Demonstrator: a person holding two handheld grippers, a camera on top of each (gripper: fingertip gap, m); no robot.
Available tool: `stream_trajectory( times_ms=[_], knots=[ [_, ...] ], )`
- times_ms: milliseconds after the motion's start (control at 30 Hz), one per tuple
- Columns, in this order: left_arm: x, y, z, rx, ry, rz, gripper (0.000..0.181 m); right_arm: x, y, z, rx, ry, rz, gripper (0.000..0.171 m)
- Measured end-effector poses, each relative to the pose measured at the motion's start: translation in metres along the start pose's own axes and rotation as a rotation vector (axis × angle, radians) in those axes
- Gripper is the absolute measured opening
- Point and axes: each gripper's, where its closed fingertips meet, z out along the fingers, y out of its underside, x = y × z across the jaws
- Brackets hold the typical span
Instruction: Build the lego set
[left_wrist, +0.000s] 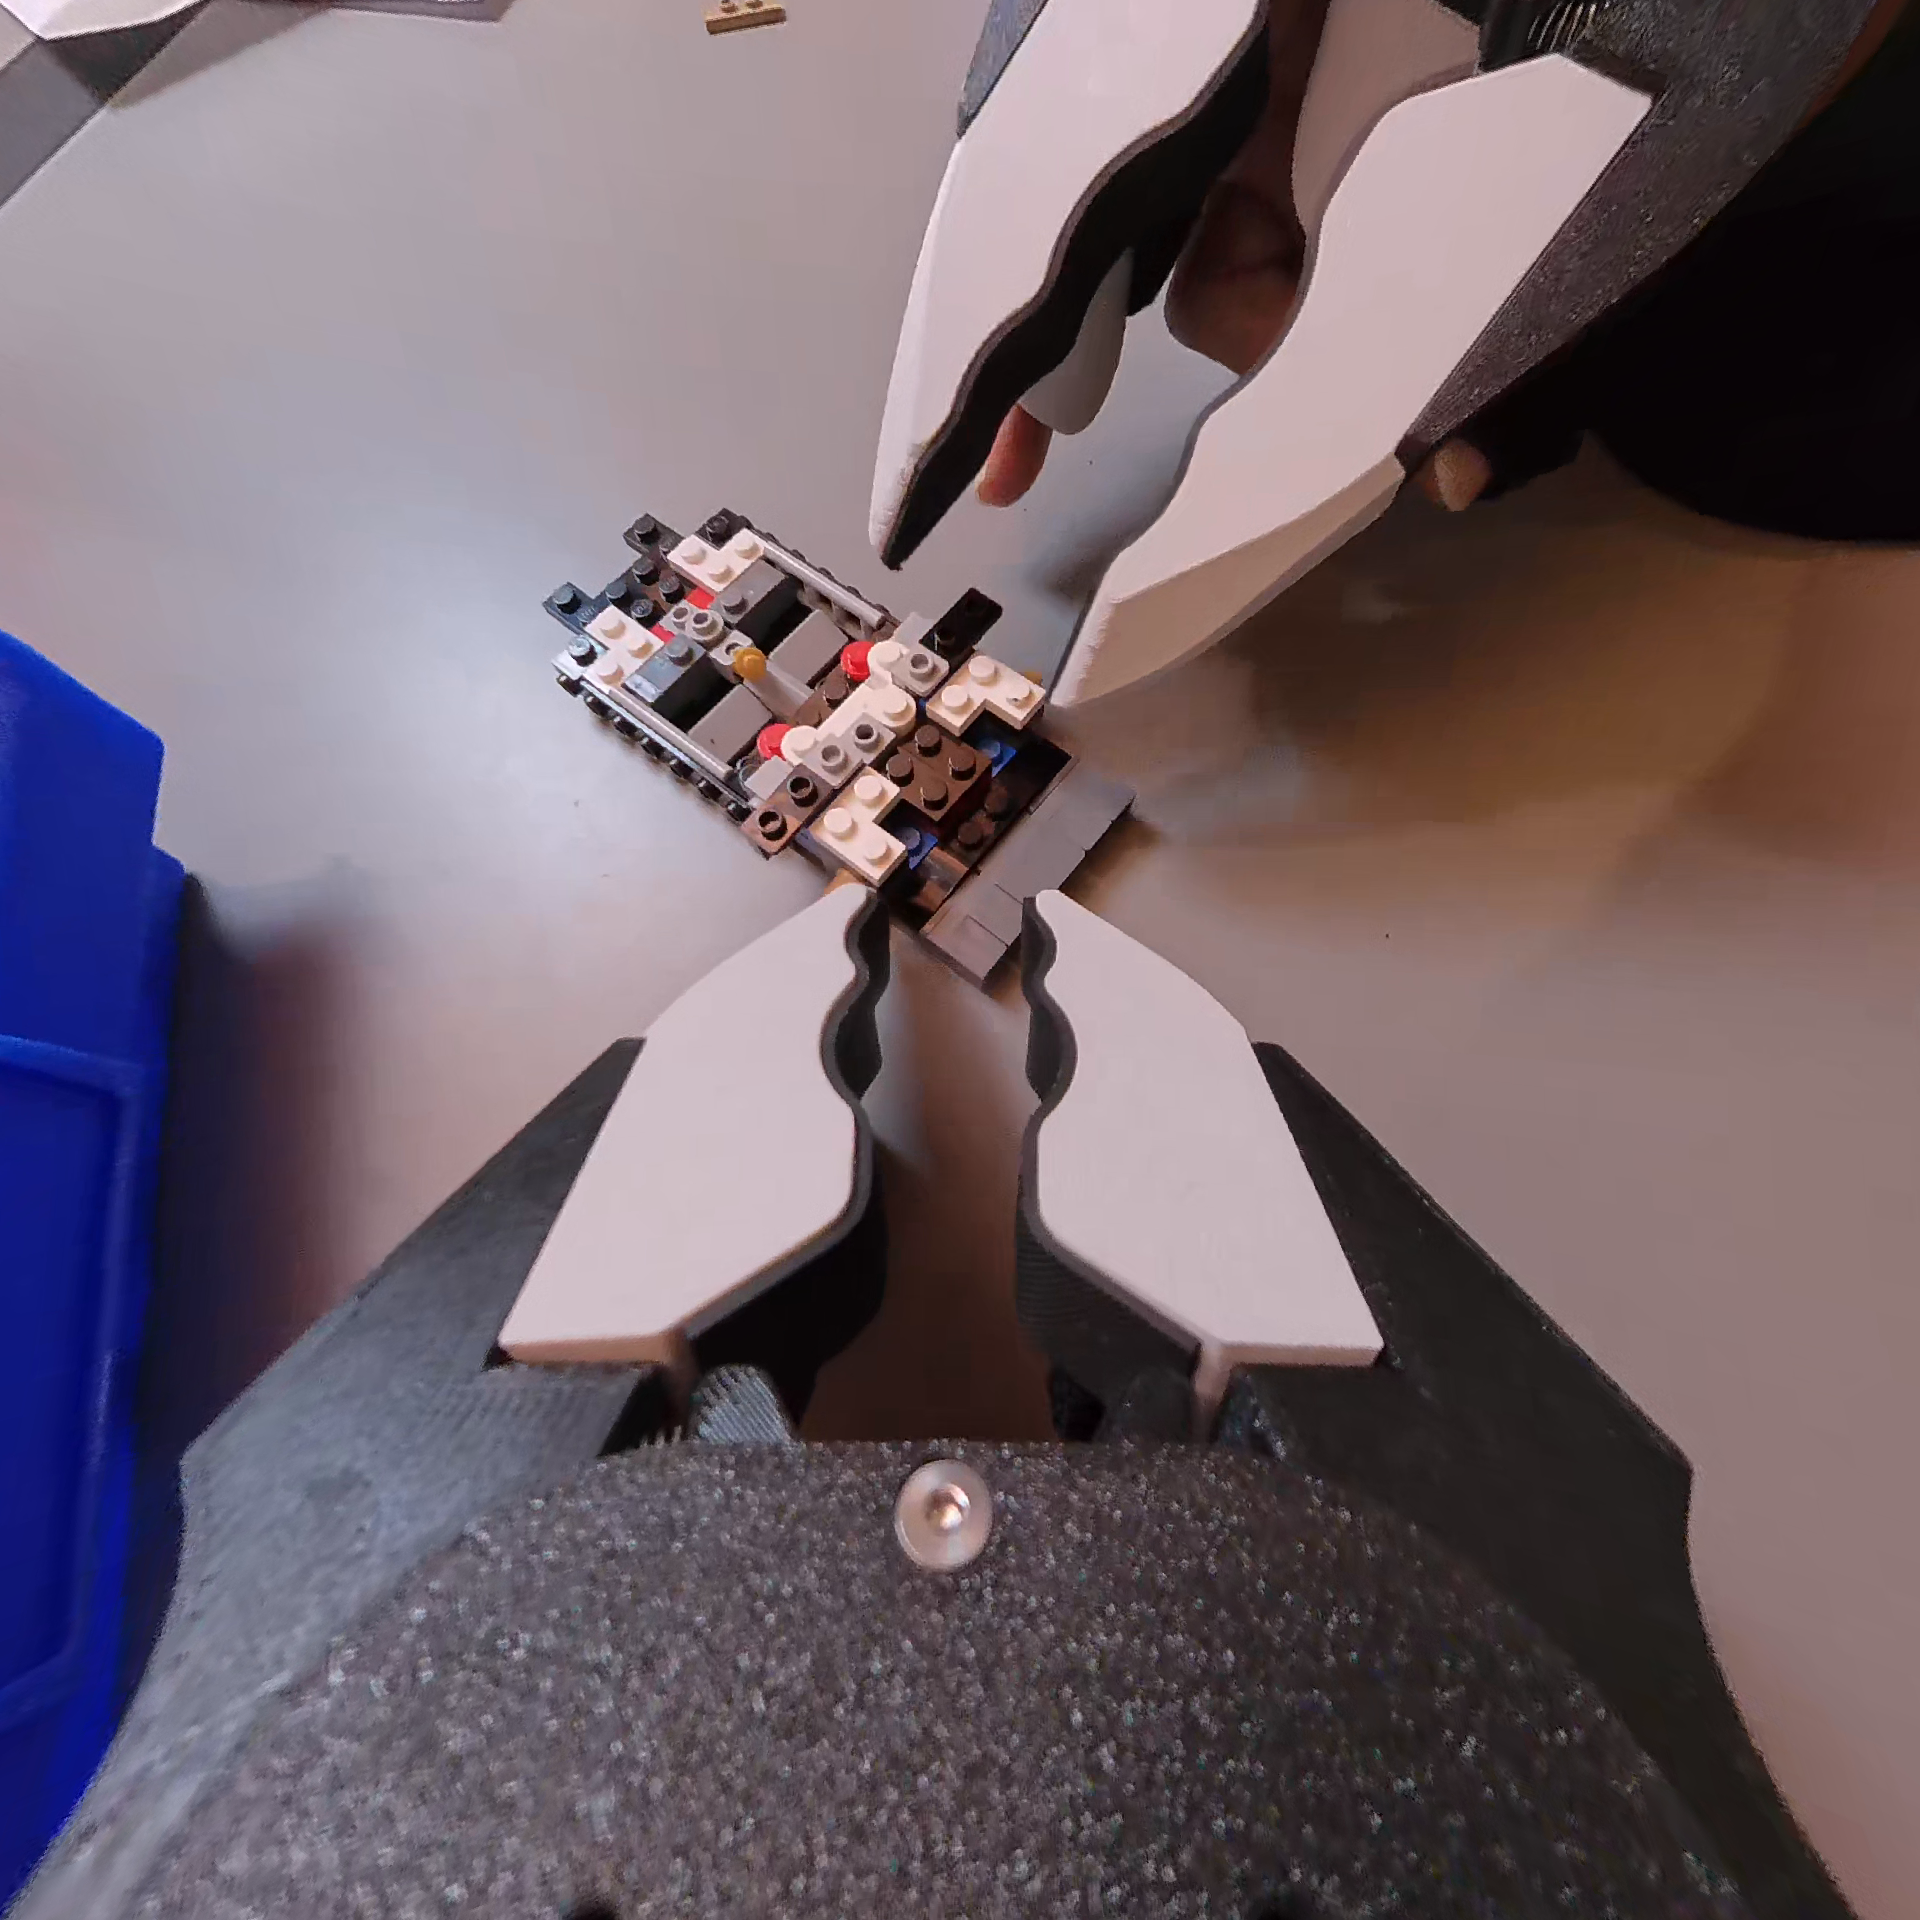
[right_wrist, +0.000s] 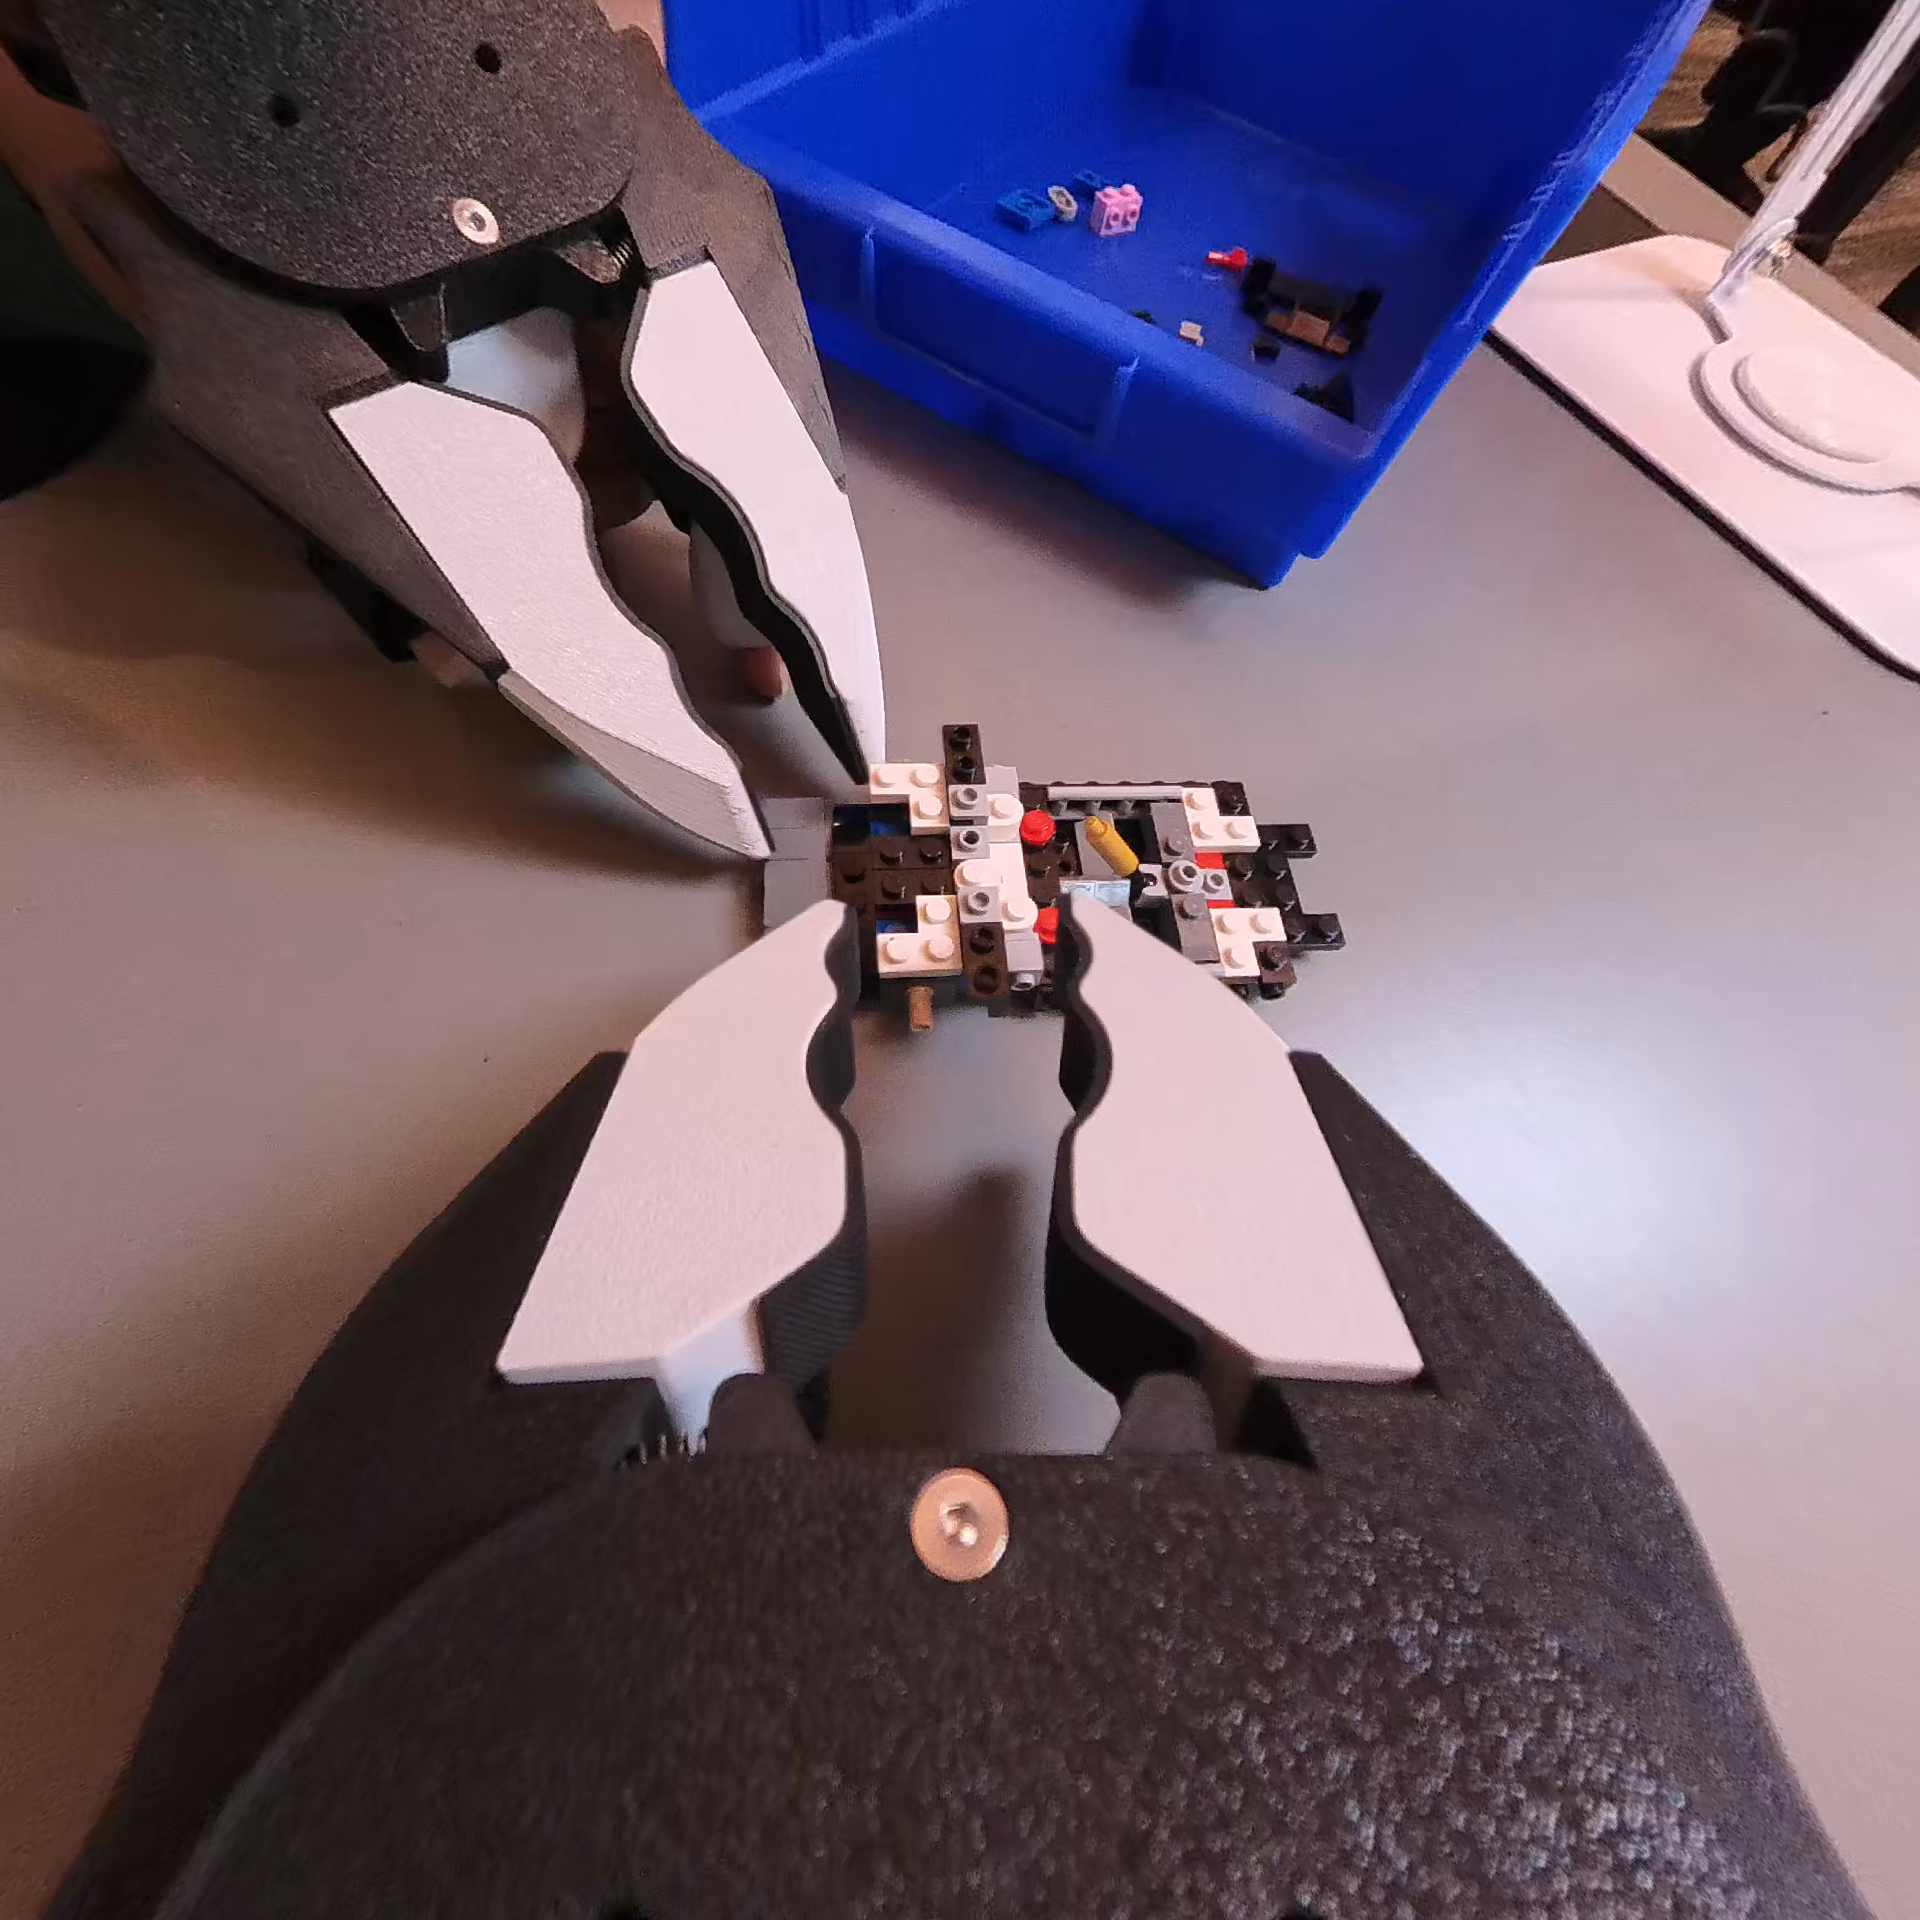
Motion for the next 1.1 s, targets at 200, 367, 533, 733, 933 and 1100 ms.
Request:
stream_trajectory(
  times_ms=[200,367,533,733,933,1100],
  knots=[
    [-0.005,-0.001,-0.002,0.017,-0.010,-0.009,0.020,0.003,0.004,-0.003,-0.009,-0.016,0.023,0.026],
    [-0.007,0.000,-0.002,0.017,-0.010,-0.033,0.019,0.005,0.008,-0.004,-0.008,-0.033,0.048,0.022],
    [-0.007,0.000,-0.002,0.014,-0.008,-0.028,0.019,0.003,0.012,-0.001,-0.026,-0.042,0.038,0.021],
    [-0.007,0.000,-0.002,0.017,-0.013,-0.030,0.019,0.002,0.011,-0.001,-0.015,-0.043,0.033,0.020],
    [-0.008,-0.006,-0.005,0.060,-0.021,-0.028,0.008,0.005,0.003,-0.005,0.033,-0.020,0.020,0.021],
    [-0.015,-0.017,-0.013,0.133,-0.059,-0.035,0.000,0.014,-0.009,-0.013,0.108,0.028,0.042,0.021]
  ],
)
